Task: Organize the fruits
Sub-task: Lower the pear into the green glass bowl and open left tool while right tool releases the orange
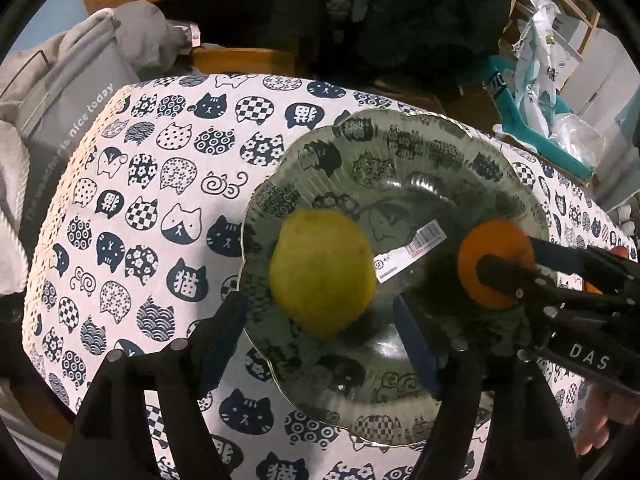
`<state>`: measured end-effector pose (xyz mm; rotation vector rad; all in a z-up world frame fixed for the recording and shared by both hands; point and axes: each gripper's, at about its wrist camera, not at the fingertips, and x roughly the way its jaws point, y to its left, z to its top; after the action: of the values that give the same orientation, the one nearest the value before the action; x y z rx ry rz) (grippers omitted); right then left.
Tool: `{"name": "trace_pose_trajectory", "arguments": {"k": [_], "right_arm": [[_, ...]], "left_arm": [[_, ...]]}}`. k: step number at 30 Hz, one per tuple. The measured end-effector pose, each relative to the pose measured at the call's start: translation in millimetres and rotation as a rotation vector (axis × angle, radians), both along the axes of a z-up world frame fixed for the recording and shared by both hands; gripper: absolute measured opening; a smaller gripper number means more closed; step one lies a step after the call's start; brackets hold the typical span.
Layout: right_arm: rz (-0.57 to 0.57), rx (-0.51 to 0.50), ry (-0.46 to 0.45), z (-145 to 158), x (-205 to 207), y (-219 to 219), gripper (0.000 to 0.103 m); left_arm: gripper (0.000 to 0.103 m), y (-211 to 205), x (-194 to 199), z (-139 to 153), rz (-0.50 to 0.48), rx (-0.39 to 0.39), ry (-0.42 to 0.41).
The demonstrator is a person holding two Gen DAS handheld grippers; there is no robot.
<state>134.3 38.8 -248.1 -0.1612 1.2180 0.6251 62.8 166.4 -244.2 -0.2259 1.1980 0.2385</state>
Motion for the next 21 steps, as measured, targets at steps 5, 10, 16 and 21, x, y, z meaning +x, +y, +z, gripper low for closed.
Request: {"name": "trace_pose_trajectory", "arguments": {"k": [5,10,16,21], "right_arm": [[-0.002,0.033,-0.029,16,0,2,0.068],[-0.032,0.042,-0.059,30,0,-4,0.068],[-0.072,0.039,-0.114,51,-2,-14,0.068],[-0.094,0.030,-0.177,71,-6,-24,0.071]], "left_arm": [[0.080,4,-4,1,0.018,-0.001,0.007],[0.081,3,-7,9,0.019,-0.006,-0.006],[0.087,0,-11,27,0.022,0.003,-0.036],[0.087,-4,-16,46,0.018,-0.002,-0.069]]}}
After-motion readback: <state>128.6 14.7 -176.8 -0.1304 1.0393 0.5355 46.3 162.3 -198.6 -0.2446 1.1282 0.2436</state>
